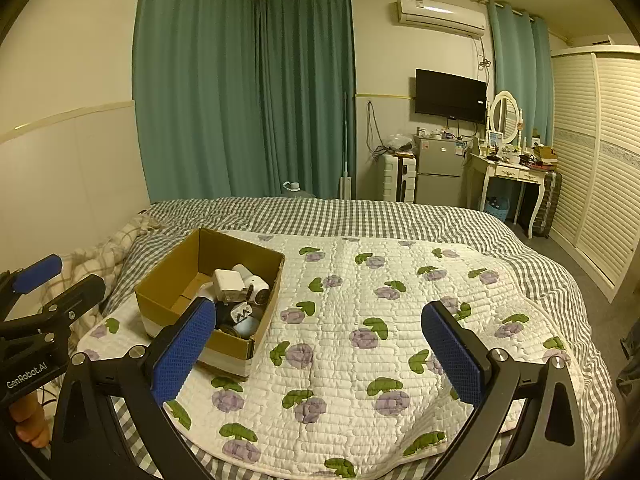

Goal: Organize rigid objects

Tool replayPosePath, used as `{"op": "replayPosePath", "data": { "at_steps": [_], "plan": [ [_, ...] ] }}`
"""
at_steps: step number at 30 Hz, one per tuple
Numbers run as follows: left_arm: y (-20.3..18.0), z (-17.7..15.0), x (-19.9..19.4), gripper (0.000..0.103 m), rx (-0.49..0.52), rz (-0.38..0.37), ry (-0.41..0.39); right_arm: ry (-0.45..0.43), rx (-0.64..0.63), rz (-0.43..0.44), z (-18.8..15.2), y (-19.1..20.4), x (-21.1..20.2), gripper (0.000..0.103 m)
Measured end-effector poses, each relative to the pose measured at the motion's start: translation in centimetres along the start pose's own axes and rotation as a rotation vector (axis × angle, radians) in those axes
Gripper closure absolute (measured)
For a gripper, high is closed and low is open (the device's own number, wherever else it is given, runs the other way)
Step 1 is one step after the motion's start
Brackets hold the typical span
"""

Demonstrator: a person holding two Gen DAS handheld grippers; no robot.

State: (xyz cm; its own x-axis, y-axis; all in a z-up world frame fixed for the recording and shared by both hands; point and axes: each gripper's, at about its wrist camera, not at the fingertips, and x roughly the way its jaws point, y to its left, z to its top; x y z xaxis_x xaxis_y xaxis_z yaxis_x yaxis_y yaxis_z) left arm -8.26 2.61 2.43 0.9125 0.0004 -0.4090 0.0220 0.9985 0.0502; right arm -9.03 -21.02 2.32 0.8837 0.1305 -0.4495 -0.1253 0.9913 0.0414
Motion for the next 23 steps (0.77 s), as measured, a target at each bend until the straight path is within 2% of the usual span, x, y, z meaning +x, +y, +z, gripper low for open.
{"op": "replayPosePath", "data": {
  "at_steps": [23],
  "plan": [
    [0.45, -0.64, 0.21, 0.019, 0.006, 0.016, 0.005, 0.002, 0.001, 0.005, 0.09, 0.15, 0.08, 0.0]
  ]
}}
